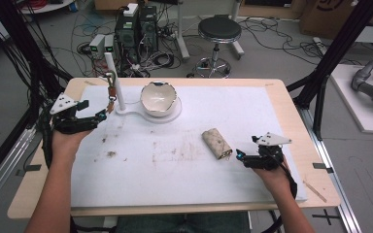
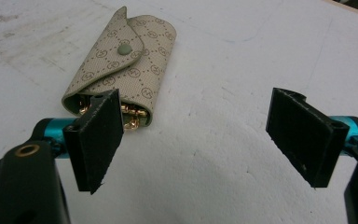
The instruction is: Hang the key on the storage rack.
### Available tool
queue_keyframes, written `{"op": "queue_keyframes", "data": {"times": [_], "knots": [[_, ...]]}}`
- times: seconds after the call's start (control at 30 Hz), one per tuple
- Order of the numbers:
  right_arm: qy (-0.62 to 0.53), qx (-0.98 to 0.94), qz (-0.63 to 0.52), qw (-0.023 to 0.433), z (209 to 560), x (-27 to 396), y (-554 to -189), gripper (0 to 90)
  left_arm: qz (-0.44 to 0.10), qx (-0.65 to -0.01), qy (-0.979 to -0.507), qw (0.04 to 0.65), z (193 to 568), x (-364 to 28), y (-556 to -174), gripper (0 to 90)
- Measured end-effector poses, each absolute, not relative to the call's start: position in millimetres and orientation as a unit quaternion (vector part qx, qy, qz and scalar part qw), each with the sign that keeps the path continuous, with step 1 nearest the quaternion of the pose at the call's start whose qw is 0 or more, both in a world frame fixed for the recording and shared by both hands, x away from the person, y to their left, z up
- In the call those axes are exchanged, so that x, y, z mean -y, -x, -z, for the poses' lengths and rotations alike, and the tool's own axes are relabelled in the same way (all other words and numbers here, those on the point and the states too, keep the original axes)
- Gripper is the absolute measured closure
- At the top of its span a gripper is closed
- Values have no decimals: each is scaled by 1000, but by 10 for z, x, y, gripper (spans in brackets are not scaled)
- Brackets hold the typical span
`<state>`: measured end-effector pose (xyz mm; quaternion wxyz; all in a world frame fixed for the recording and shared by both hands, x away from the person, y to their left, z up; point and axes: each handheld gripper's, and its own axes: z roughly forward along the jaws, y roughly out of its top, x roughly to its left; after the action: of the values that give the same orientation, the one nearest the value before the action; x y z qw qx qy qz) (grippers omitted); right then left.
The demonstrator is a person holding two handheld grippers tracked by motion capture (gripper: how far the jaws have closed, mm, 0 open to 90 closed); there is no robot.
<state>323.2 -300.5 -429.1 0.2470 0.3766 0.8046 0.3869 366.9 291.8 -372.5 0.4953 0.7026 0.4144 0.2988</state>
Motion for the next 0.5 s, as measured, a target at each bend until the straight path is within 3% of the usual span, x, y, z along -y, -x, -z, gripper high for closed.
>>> {"op": "queue_keyframes", "data": {"times": [0.23,0.5], "knots": [[-372,-807,-387,247,4289,2975,-3264,193,-266,-405,-709,513,3863,-2845,-3574,168],[-369,-807,-390,246,4281,2970,-3273,193,-235,-391,-725,516,3951,-2791,-3514,161]]}}
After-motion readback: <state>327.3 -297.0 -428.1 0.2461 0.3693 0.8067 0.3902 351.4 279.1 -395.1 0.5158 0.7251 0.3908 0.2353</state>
